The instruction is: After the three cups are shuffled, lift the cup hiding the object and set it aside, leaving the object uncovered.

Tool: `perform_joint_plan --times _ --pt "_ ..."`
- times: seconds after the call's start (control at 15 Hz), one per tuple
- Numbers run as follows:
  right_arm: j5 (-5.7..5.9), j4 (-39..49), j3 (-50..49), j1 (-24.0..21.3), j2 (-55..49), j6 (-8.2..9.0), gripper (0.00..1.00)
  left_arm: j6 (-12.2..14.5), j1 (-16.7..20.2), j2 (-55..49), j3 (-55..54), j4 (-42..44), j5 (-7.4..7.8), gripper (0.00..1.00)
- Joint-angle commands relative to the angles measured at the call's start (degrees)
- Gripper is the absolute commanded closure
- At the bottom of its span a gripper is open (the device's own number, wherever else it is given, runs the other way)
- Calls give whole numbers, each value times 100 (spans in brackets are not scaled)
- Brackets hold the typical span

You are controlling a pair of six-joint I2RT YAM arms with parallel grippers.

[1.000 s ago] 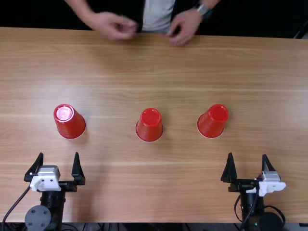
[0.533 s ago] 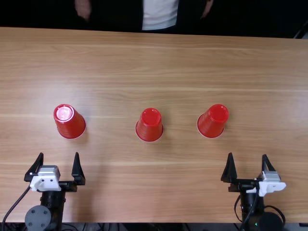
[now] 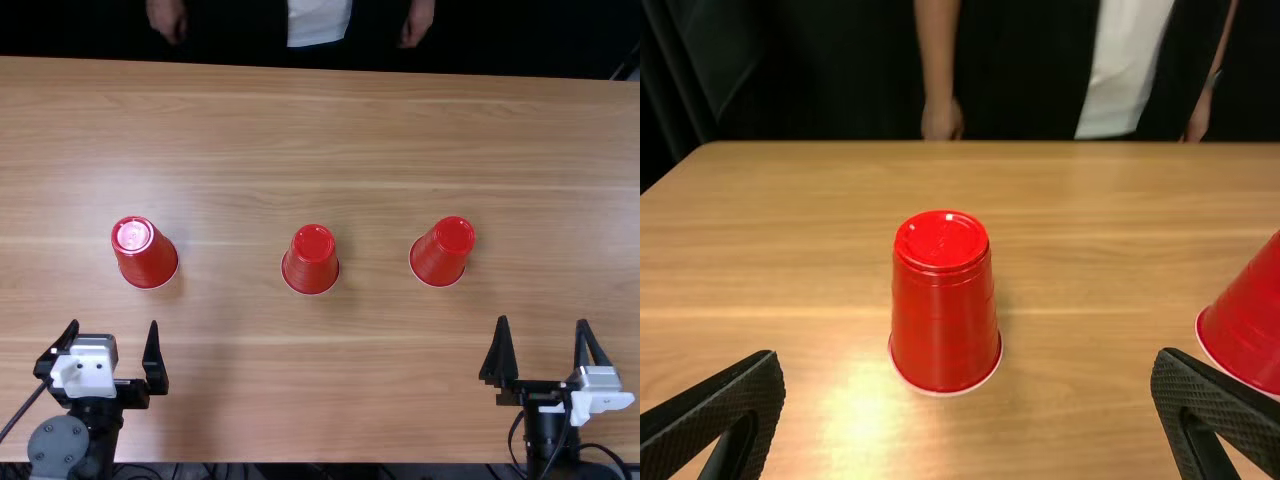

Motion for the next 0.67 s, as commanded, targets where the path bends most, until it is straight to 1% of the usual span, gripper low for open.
perform_joint_plan --times 0.0,0.07,0.13,0.2,0.27,0.33,0.47,0.53,0.6 --pt "63 -328 553 -69 406 -54 0 120 -34 502 737 -341 -186 0" --pt "63 -697 931 -78 705 -170 0 110 -34 906 1282 -794 -218 0" --pt "52 -1225 1441 -78 1092 -476 0 110 -34 1345 1958 -1332 -302 0" --pt "52 -1615 1889 -86 1408 -592 0 120 -52 1750 2521 -1870 -439 0" --pt "52 -1900 2276 -78 1716 -592 0 110 -78 2119 3013 -2313 -629 0" --pt "42 -2311 2671 -78 2032 -592 0 120 -193 2435 3461 -2682 -882 0" --pt "31 -3555 3559 -60 2858 -560 0 120 -738 2910 4173 -3473 -1568 0" --pt "31 -3967 3858 -51 3227 -560 0 110 -922 3112 4446 -3779 -1768 0" --pt "31 -4220 4104 -51 3447 -550 0 110 -887 3446 4771 -4096 -1758 0"
